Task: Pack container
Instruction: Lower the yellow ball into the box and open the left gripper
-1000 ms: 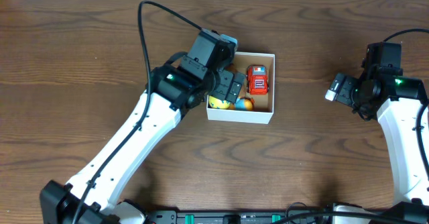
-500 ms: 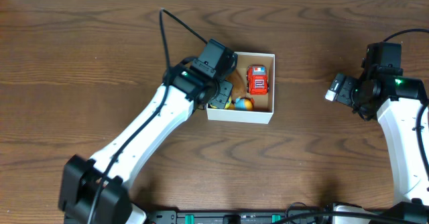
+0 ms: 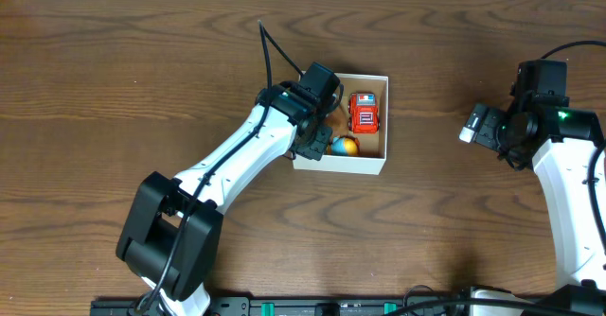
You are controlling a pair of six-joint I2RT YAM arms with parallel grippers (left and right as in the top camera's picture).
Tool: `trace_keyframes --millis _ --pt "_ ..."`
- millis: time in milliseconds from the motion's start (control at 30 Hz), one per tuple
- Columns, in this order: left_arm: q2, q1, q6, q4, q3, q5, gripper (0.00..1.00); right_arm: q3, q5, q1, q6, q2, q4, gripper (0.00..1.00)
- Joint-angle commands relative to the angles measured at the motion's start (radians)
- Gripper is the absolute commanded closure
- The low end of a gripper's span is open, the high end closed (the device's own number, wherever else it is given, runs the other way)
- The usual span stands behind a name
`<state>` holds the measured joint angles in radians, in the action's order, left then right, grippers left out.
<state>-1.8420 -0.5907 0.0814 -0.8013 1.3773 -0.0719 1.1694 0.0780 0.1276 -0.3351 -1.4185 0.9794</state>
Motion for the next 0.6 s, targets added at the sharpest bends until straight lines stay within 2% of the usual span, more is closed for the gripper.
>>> trace_keyframes --millis 0,133,167,267,333,567 --pt "-0.031 0.006 0.008 -0.022 -0.009 0.005 0.77 -0.003 0.000 0.004 0.011 -0.003 0.002 0.01" --pt "0.063 0.006 0.008 -0.038 0.043 0.005 0.77 -0.003 0.000 0.004 0.011 -0.003 0.002 0.01" --pt "0.098 0.006 0.008 -0.040 0.055 0.006 0.73 -0.003 0.000 0.004 0.011 -0.003 0.002 0.01" --pt "0.206 0.006 0.008 -0.054 0.074 0.069 0.52 -0.003 0.000 0.004 0.013 -0.003 0.002 0.01" --pt "0.296 0.016 0.009 -0.066 0.074 0.143 0.02 -0.003 0.000 0.004 0.018 -0.003 0.001 0.01" --pt "0.459 0.174 0.061 -0.143 0.071 0.159 0.02 -0.003 0.000 0.004 0.018 -0.003 0.000 0.01"
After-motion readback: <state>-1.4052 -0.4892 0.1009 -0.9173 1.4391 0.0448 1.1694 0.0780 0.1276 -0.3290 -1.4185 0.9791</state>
